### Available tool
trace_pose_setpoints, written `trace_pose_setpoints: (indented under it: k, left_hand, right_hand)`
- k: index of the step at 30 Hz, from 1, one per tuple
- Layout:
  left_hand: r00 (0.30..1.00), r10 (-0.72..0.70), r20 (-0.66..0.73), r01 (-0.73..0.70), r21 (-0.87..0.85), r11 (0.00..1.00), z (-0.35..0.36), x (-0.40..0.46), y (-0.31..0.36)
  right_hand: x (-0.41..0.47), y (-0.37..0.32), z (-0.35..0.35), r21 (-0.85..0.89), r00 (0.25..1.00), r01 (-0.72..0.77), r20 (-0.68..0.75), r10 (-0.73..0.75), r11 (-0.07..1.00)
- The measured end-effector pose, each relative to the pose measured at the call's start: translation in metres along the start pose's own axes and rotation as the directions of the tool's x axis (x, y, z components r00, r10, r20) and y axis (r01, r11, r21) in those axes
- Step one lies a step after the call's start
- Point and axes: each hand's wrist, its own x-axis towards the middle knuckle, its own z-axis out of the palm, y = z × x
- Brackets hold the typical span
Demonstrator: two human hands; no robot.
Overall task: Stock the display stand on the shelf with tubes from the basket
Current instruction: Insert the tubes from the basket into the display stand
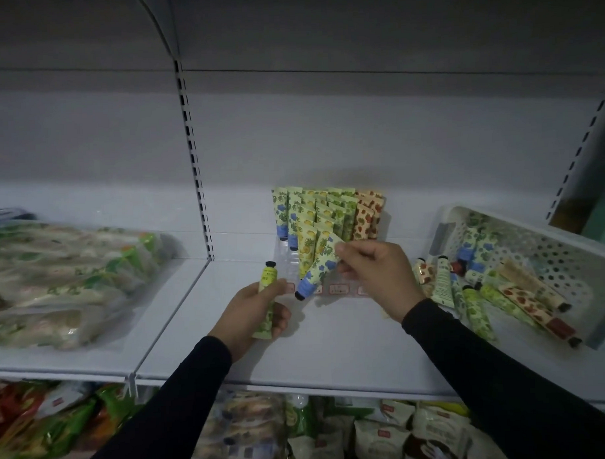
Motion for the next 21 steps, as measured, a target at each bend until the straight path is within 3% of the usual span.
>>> trace_pose_setpoints:
  k: [4,8,13,17,21]
  left_hand:
    - [0.979,0.105,-0.175,-0.114,-0.043,0.993,-0.015,0.016,-0.001]
    - [0.951,0.182,-0.25,-0.197,-0.036,0.98,-0.025,0.027,-0.003]
    - [0.95,0.196,-0.244,-0.217,-0.062,0.974,-0.031,0.03,-0.008]
    - [0.959,0.169,-0.226,-0.202,-0.128,0.971,-0.034,0.032,-0.008]
    - [0.964,0.16,-0.211,-0.194,-0.15,0.97,-0.034,0.032,-0.008]
  right_hand:
    - [0.02,-0.023,0.002,-0.13,0.994,0.112,0.025,-0.11,0.985]
    - [0.052,-0.048,0.01,-0.167,0.983,0.181,0.002,-0.183,0.969]
    - [0.093,-0.069,0.029,-0.364,0.961,0.274,0.073,-0.266,0.89]
    - [0.116,-0.068,0.051,-0.571,0.931,0.35,0.127,-0.341,0.743]
    - [0.128,-0.053,0.065,-0.628,0.922,0.364,0.137,-0.362,0.688]
